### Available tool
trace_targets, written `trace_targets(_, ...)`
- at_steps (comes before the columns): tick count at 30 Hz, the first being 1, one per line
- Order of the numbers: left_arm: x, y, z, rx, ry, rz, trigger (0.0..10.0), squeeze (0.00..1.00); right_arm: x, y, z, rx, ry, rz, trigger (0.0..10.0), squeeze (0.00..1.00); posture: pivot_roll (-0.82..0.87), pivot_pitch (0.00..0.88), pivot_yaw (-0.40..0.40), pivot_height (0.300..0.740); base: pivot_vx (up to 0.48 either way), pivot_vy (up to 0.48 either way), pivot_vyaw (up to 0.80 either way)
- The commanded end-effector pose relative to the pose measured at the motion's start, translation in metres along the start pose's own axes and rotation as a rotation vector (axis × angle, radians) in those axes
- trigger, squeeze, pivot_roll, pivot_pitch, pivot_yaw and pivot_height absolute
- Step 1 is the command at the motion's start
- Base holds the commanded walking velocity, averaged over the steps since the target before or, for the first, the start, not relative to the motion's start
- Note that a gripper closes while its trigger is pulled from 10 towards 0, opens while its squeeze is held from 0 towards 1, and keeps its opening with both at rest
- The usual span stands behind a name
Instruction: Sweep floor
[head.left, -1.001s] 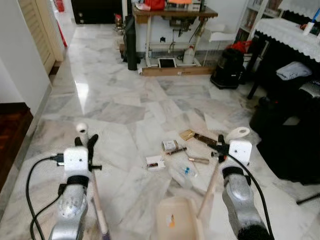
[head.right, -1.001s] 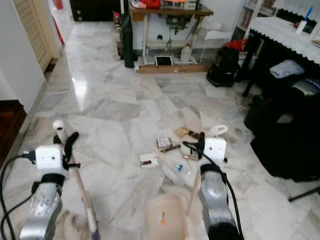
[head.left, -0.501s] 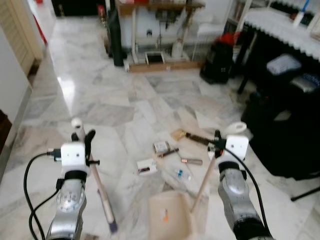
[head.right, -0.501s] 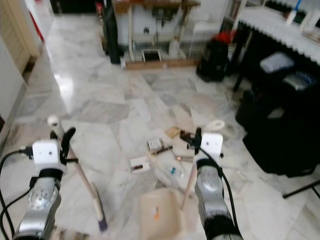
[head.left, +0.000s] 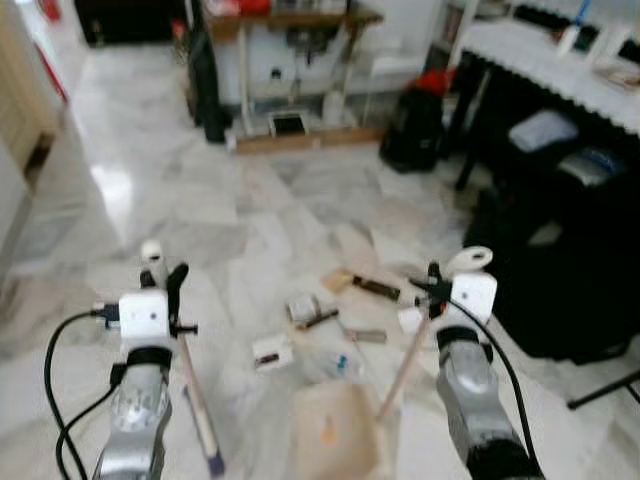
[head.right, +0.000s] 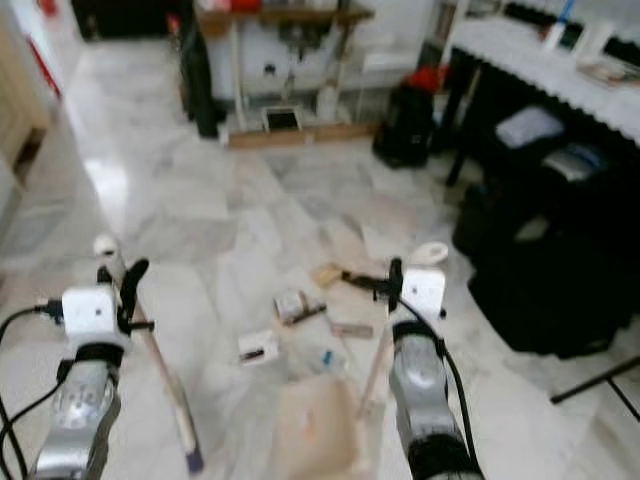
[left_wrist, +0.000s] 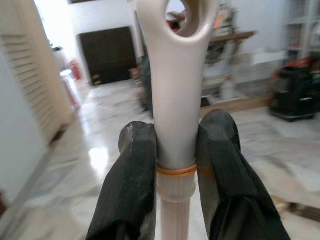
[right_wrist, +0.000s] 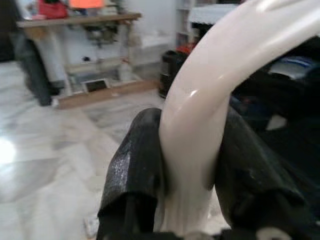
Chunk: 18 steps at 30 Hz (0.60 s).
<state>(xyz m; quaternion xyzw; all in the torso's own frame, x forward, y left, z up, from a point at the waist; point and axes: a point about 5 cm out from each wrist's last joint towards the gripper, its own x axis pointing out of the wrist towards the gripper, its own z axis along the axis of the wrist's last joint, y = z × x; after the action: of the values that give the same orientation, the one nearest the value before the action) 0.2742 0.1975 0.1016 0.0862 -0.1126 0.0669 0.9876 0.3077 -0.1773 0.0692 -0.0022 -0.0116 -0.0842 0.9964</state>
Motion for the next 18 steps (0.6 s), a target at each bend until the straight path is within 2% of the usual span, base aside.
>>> trace_targets(1, 0.0045, 0.0127, 0.0116, 0.022, -0.056, 0.035, 10.0, 0.00, 0.0071, 0.0024, 0.0160, -0.019, -0.063, 0.010, 10.0, 0.00, 0.06, 0.000, -0.057, 0.740, 0.296, 0.000, 0.00)
trace_targets(18, 0.0046, 0.0106, 0.0183, 0.032, -0.079, 0.031, 10.0, 0.00, 0.0048, 0.0004, 0.0171, -0.024, -0.061, 0.013, 10.0, 0.00, 0.06, 0.025, -0.063, 0.740, 0.299, 0.000, 0.00)
